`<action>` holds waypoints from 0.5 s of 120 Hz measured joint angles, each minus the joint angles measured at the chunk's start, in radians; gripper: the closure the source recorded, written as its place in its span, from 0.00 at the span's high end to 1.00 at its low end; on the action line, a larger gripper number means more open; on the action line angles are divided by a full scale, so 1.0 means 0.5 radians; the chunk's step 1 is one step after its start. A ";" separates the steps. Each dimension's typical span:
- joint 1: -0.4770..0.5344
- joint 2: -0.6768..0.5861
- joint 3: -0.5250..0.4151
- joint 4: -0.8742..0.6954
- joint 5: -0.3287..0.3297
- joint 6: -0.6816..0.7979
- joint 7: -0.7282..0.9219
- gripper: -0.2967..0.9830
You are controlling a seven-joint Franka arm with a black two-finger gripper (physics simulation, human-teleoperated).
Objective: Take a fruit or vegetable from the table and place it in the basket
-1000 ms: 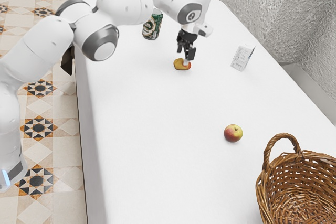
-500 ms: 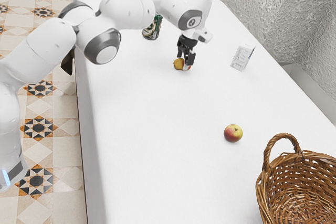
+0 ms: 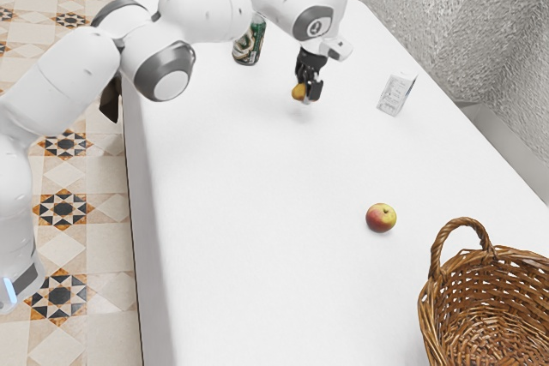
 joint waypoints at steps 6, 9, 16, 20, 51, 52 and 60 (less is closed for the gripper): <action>-0.045 -0.070 0.001 -0.001 0.007 -0.010 -0.002 0.36; -0.080 -0.109 0.002 0.000 0.009 -0.021 -0.003 0.36; -0.194 -0.208 0.001 0.000 0.014 -0.051 -0.005 0.37; -0.268 -0.262 0.000 0.000 0.013 -0.069 -0.006 0.36; -0.941 -0.657 -0.001 0.036 0.002 -0.197 -0.005 0.28; -0.959 -0.661 -0.001 0.042 0.000 -0.198 -0.005 0.28; -1.100 -0.678 -0.010 0.093 -0.008 -0.198 -0.011 0.27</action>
